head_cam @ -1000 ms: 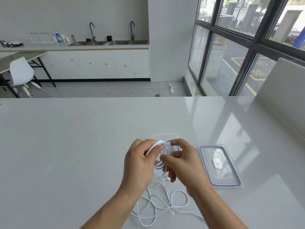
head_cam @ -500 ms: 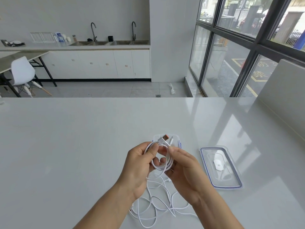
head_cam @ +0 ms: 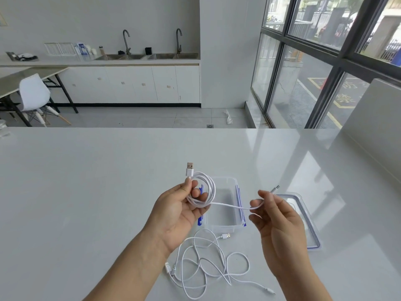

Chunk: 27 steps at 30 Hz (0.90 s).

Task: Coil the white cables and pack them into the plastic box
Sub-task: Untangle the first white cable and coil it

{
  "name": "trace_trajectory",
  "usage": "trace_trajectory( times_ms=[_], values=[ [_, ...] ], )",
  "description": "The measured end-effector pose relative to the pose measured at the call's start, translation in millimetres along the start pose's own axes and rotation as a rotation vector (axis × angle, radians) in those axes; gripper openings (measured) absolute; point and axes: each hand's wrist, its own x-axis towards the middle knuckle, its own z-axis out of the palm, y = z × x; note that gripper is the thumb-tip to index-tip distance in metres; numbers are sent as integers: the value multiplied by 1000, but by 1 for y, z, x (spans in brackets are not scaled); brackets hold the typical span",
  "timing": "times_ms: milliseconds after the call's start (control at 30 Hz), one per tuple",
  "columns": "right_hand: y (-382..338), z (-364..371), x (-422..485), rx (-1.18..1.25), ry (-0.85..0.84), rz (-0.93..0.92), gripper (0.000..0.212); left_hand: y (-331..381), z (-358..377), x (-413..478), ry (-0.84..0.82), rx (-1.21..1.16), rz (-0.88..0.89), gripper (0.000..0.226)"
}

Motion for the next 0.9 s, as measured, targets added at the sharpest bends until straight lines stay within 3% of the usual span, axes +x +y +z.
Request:
trace_trajectory(
  times_ms=[100, 200, 300, 433, 667, 767, 833, 900],
  values=[
    [-8, 2, -5, -252, -125, -165, 19, -3, 1, 0, 25, 85, 53, 20],
    [-16, 9, -14, -642, -284, -348, 36, -9, 4, -2, 59, 203, 122, 20],
    [-20, 24, -19, -917, -343, -323, 25, -16, 10, -6, 82, 338, 203, 23],
    [-15, 36, -17, -1084, -269, -236, 12, -21, 14, -12, 121, 443, 309, 24],
    [1, 53, -10, -1257, -213, -253, 21, -39, 15, -23, 77, 537, 404, 21],
    [11, 52, -4, -1316, -237, -291, 5, -40, 14, -26, 15, 494, 370, 24],
    [19, 48, -2, -1153, -304, -194, 27, -38, 13, -28, -30, 476, 326, 26],
    [20, 47, -5, -847, -321, -37, 22, -36, 13, -30, -59, 444, 285, 25]
  ],
)
